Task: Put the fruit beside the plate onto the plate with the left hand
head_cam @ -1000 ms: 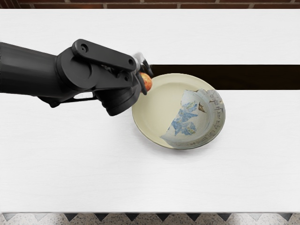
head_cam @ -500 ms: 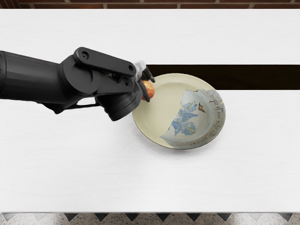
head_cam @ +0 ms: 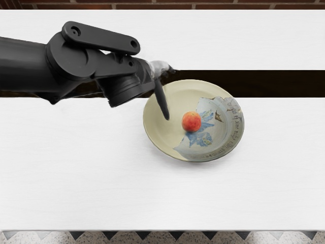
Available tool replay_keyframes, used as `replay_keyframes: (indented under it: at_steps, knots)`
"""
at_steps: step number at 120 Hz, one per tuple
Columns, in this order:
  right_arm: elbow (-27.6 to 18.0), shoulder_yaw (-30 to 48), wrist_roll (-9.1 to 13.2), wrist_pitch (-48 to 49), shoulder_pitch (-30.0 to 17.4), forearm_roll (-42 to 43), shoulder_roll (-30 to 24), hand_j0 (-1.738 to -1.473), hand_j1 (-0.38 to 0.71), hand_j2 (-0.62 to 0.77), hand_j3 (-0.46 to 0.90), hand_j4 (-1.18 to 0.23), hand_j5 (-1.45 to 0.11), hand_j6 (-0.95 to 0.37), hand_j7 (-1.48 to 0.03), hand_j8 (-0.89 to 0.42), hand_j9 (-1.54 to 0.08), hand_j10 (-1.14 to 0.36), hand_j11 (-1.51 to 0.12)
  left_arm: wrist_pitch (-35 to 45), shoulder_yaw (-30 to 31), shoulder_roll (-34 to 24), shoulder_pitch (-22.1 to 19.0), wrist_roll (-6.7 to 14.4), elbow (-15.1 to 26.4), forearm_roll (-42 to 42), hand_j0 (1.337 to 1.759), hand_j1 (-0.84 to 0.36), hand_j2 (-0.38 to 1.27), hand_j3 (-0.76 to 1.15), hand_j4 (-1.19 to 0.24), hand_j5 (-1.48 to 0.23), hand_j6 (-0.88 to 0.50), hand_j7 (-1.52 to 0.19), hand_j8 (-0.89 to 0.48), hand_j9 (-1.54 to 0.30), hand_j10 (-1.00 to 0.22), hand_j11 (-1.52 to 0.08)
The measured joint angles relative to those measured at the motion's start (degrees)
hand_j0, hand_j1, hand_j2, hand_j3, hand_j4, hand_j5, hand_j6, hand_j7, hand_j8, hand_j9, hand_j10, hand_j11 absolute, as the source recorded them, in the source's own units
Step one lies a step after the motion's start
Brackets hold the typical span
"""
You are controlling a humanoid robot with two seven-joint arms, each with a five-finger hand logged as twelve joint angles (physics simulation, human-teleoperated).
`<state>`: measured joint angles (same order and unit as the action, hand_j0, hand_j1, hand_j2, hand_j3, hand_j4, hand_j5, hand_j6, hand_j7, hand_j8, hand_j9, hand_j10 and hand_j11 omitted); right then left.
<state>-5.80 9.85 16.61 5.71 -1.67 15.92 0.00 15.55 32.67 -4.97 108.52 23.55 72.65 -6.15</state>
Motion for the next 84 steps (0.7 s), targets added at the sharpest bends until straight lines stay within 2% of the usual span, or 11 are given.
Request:
replay_keyframes:
  at_steps: [16, 43, 66, 84]
  knots:
    - [0.0, 0.0, 0.0, 0.0, 0.0, 0.0, 0.0, -1.658, -0.35, 0.00, 0.00, 0.00, 0.00, 0.00, 0.00, 0.00, 0.00, 0.00, 0.00, -6.4, -0.6, -7.0, -0.6, 0.0, 0.3, 0.0, 1.658, 0.28, 0.02, 0.00, -0.06, -0.08, -0.05, -0.07, -0.05, -0.07, -0.06, -0.07]
    - [0.0, 0.0, 0.0, 0.0, 0.0, 0.0, 0.0, -1.658, -0.35, 0.00, 0.00, 0.00, 0.00, 0.00, 0.00, 0.00, 0.00, 0.00, 0.00, -19.8, -1.3, -23.7, -3.1, -0.1, 1.0, 0.2, 1.658, 0.32, 0.01, 0.00, -0.03, -0.03, -0.03, -0.03, -0.02, -0.03, -0.03, -0.03]
    - [0.0, 0.0, 0.0, 0.0, 0.0, 0.0, 0.0, -1.658, -0.35, 0.00, 0.00, 0.00, 0.00, 0.00, 0.00, 0.00, 0.00, 0.00, 0.00, -28.8, -1.4, -32.6, -5.1, -0.1, 1.1, 3.0, 1.658, 0.33, 0.00, 0.00, -0.02, -0.02, -0.02, -0.02, -0.02, -0.02, -0.02, -0.02]
    - [0.0, 0.0, 0.0, 0.0, 0.0, 0.0, 0.0, -1.658, -0.35, 0.00, 0.00, 0.00, 0.00, 0.00, 0.00, 0.00, 0.00, 0.00, 0.00, -31.1, -1.6, -34.0, -6.6, -0.1, 1.0, 4.4, 1.658, 0.34, 0.00, 0.00, -0.01, -0.02, -0.01, -0.02, -0.01, -0.01, -0.01, -0.01]
